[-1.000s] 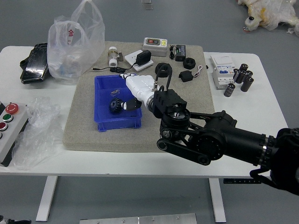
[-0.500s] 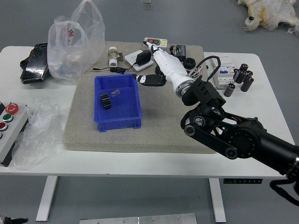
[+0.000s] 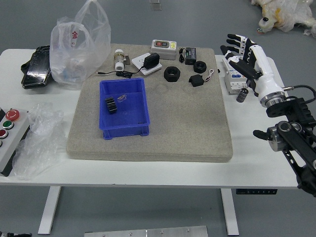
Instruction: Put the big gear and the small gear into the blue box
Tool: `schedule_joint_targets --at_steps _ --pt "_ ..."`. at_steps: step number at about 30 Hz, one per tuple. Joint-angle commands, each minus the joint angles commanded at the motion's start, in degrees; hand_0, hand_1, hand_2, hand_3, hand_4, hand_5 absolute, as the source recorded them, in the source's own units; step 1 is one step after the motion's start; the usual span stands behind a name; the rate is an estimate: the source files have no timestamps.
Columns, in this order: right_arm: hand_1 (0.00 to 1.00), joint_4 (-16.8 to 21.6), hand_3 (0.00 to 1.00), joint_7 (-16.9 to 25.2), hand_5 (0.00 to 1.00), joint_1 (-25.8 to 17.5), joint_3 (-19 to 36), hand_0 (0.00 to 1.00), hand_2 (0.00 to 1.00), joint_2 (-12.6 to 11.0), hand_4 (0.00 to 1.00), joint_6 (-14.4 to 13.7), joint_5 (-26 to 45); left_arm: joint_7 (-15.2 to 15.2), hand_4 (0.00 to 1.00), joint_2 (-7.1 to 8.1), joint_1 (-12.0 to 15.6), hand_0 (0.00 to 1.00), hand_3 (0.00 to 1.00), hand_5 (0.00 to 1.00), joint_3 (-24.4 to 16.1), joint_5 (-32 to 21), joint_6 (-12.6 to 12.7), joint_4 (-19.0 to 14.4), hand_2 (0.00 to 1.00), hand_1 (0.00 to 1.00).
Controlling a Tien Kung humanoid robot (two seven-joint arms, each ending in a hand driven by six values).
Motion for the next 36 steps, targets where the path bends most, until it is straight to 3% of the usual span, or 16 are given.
schedule_joint_targets --at_steps 6,10,19,36 --pt "0.722 -0.6 0.735 7.8 0.583 -7.1 8.2 0.647 0.748 0.3 0.781 2.4 10.7 -0.2 0.648 -0.2 0.2 0.648 0.641 0.305 0.1 -0.1 0.0 0.0 0.573 0.596" --pt "0.722 -0.8 0.735 10.2 0.583 -8.5 10.9 0.647 0.748 0.8 0.781 2.9 16.1 -0.4 0.648 -0.52 0.2 0.648 0.641 0.305 0.4 -0.6 0.0 0.1 0.573 0.596" --pt "0.704 -1.1 0.7 11.1 0.585 -9.3 11.2 0.651 0.727 1.0 0.78 3.8 20.4 -0.8 0.647 -0.71 0.3 0.648 0.64 0.303 1.0 -1.8 0.2 0.1 0.573 0.596" --pt "0.701 -1.2 0.696 11.3 0.58 -9.4 8.2 0.649 0.726 1.2 0.781 5.0 21.1 -0.5 0.645 -0.47 0.2 0.648 0.64 0.301 0.4 -1.2 0.0 0.0 0.573 0.596"
